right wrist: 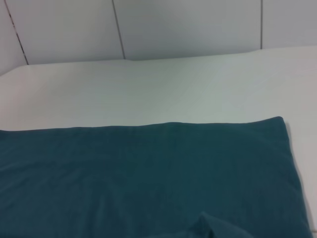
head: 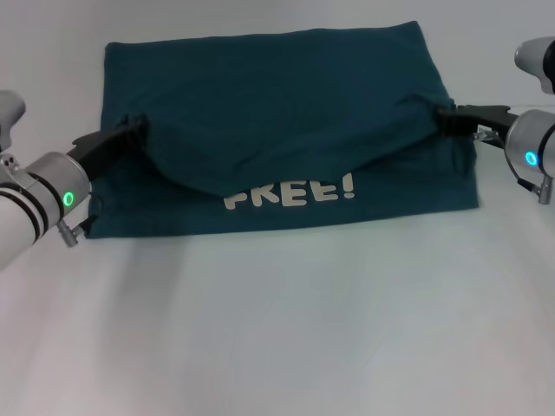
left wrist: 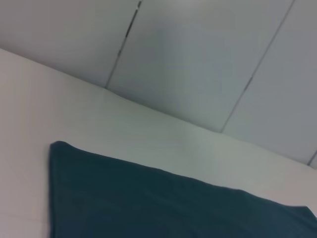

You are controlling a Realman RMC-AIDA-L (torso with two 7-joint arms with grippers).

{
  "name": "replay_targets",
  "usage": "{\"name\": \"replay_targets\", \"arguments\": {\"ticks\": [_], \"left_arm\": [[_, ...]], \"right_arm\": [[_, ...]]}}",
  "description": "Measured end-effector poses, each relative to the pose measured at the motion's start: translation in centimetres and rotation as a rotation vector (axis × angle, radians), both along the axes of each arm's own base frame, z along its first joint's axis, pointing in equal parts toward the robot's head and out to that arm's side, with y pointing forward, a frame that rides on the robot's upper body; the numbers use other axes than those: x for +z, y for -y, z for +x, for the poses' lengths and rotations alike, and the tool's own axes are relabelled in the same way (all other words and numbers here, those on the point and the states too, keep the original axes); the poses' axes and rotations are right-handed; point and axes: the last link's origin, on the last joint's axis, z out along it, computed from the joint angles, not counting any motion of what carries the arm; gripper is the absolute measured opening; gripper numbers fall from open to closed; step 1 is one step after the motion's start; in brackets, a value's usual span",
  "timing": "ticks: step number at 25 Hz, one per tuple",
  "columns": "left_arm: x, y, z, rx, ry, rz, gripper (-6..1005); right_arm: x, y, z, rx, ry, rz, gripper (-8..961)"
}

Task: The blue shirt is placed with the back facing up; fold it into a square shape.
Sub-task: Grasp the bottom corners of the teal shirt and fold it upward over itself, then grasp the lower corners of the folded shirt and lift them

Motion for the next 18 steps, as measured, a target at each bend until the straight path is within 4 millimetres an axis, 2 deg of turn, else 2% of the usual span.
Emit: {"name": "replay_targets", "arguments": {"ticks": [4,10,12,18], "left_arm": [[0.0,0.1,-0.1,0.002,0.004,-0.007,165],[1.1,0.0,-0.6,0.018,0.017,0.01,303],[1.6,0.1,-0.9,0.023,0.015,0.018,371],[2.2,0.5,-1.5,0.028,0.016,0.024,595]], "right_arm": [[0.2,0.1,0.2,0.003,0.001,0.004,49],[1.2,0.0,0.1,0.032,-0.001,0.019,166],[1.6,0.0,0.1,0.045,-0.006,0.022,367],[2.8,-0.1,-0.1,0.068,-0.042,0.034,605]]}}
